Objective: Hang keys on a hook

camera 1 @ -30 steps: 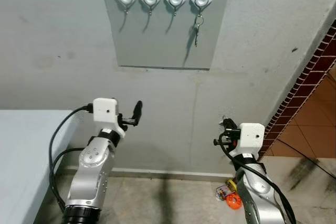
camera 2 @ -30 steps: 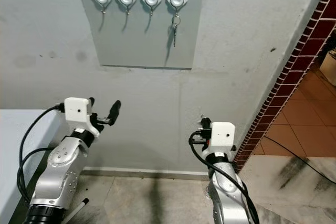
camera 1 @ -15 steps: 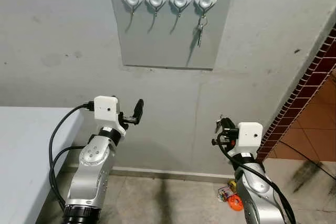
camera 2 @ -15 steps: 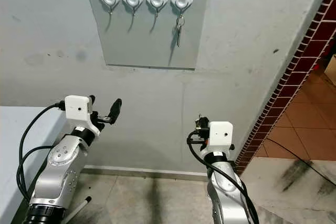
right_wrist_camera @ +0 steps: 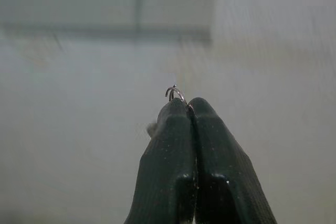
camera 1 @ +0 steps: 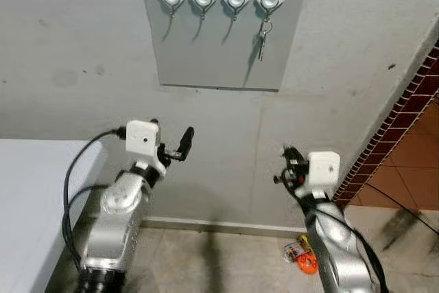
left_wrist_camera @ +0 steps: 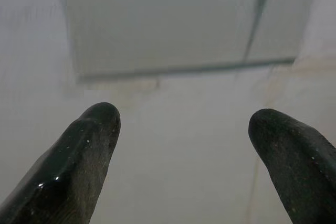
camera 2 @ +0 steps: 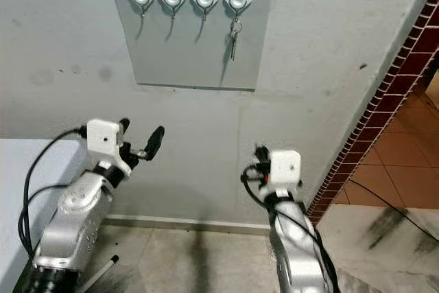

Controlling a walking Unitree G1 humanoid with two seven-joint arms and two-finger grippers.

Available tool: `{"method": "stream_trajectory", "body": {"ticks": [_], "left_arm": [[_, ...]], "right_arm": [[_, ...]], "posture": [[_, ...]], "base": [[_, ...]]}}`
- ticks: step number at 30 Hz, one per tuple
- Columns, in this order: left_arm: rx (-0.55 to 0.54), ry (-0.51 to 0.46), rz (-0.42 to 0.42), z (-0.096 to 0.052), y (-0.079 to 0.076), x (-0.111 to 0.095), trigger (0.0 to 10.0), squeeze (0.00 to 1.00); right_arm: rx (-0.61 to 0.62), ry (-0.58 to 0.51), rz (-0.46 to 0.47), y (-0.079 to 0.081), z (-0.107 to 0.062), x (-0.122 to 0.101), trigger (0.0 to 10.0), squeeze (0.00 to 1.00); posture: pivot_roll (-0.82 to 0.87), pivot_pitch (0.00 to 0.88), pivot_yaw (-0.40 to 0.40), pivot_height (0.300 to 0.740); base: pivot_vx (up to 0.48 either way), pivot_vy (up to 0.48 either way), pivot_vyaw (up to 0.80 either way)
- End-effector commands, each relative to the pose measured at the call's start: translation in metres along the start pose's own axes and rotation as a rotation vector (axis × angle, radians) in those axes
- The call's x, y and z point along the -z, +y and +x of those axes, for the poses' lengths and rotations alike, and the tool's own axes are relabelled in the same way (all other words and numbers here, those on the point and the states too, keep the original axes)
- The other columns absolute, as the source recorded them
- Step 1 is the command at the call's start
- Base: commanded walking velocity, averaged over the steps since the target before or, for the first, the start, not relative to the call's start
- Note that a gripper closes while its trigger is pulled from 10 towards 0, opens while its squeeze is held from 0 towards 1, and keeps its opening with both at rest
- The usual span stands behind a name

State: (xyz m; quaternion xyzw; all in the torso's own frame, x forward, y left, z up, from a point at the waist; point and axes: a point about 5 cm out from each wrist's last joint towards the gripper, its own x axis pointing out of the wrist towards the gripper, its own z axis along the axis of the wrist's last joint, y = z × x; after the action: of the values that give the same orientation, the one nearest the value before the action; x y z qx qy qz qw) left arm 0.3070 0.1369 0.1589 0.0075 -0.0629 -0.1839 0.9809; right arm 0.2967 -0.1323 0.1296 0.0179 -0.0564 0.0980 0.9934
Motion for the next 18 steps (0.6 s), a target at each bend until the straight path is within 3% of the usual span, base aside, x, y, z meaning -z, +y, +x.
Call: {"method": "stream_trajectory", "body": {"ticks": [1,8,18], "left_arm": [[0.046,-0.030,0.008,0.004,-0.001,-0.012,10.0,0.00],[0.141,-0.114,0.071,0.029,0.001,-0.045,10.0,0.00],[0.230,-0.156,0.090,0.043,-0.013,-0.062,10.0,0.00]], "right_arm": [[-0.038,-0.014,0.004,0.003,0.008,-0.006,10.0,0.00],[-0.134,-0.124,0.008,0.010,0.056,-0.047,10.0,0.00],[-0.242,-0.199,0.015,0.020,0.086,-0.079,10.0,0.00]], "posture": [[0.02,0.041,0.012,0.740],[0.03,0.077,-0.006,0.740],[0.04,0.110,-0.024,0.740]], "base": [[0.000,0.000,0.00],[0.000,0.000,0.00],[0.000,0.000,0.00]]}}
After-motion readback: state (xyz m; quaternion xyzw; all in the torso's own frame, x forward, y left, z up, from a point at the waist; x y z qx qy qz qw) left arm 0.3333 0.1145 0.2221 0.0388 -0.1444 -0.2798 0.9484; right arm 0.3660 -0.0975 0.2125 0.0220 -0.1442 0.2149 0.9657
